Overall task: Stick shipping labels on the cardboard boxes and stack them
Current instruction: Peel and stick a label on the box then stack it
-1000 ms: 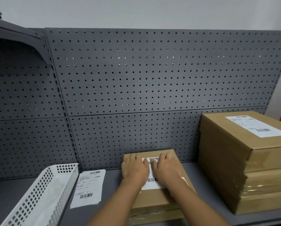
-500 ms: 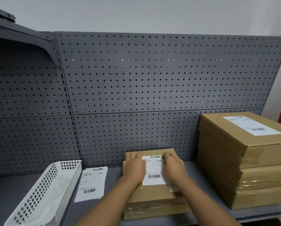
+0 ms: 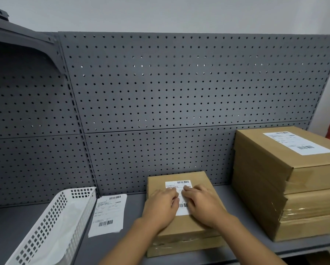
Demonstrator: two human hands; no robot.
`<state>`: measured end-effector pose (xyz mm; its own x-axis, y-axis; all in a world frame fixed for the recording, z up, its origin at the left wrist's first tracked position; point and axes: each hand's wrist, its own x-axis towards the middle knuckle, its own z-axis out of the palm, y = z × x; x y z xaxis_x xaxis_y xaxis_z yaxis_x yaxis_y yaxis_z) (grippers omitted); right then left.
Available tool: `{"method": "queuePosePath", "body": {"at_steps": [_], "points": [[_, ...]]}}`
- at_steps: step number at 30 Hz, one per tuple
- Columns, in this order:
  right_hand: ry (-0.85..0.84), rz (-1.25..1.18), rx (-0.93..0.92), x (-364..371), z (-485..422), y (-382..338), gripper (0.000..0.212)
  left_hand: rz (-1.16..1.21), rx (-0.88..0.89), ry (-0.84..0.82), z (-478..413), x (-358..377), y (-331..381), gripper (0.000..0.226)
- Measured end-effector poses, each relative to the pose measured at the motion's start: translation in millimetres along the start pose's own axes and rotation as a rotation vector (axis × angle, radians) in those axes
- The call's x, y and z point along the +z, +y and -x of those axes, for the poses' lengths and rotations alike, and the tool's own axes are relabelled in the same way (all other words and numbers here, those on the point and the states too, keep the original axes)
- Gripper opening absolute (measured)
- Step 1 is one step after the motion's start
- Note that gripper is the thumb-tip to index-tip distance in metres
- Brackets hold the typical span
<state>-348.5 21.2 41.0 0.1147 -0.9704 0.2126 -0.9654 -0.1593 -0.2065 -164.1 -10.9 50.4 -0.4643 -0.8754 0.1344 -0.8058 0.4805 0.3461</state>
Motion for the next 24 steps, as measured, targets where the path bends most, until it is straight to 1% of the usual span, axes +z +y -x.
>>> {"method": "queuePosePath", "body": {"at_steps": [2, 5, 8, 11, 13, 16, 18, 20, 22, 24], "points": [[-0.036, 0.008, -0.016, -3.0, 0.2, -0.4, 0.036, -0.029, -0.007, -0.057, -2.7, -3.0, 1.6, 0.034], [-0.032, -0.101, -0.034, -6.8, 6.5, 4.3, 0.033, -0.074, 0.095, -0.094, 0.6, -6.7, 2.9, 0.044], [0.006, -0.231, -0.068, -9.9, 18.7, 7.2, 0.033, -0.055, 0.123, -0.005, 16.8, -7.9, 1.4, 0.048], [0.012, -0.183, -0.098, -7.3, 29.9, 3.9, 0.036, 0.031, 0.078, 0.052, 36.7, -2.1, 3.0, 0.043], [0.001, -0.175, -0.079, -3.0, 34.4, 1.6, 0.038, 0.005, 0.098, 0.077, 43.1, 5.3, 4.5, 0.042], [-0.051, -0.195, -0.039, -3.8, 35.1, 2.2, 0.040, -0.069, 0.130, 0.103, 43.0, 7.7, 9.3, 0.044], [-0.108, -0.207, -0.054, -7.8, 33.0, 6.3, 0.039, -0.129, 0.151, 0.093, 42.8, 5.7, 12.7, 0.045], [-0.150, -0.222, -0.072, -12.8, 32.5, 10.1, 0.038, -0.112, 0.149, 0.072, 42.1, 0.1, 12.4, 0.044], [-0.107, -0.230, -0.041, -16.7, 36.7, 10.0, 0.038, -0.036, 0.128, 0.027, 42.4, -7.9, 5.6, 0.042], [0.048, -0.225, 0.022, -19.4, 44.3, 9.2, 0.036, 0.078, 0.104, -0.008, 45.4, -11.9, -6.6, 0.041]]}}
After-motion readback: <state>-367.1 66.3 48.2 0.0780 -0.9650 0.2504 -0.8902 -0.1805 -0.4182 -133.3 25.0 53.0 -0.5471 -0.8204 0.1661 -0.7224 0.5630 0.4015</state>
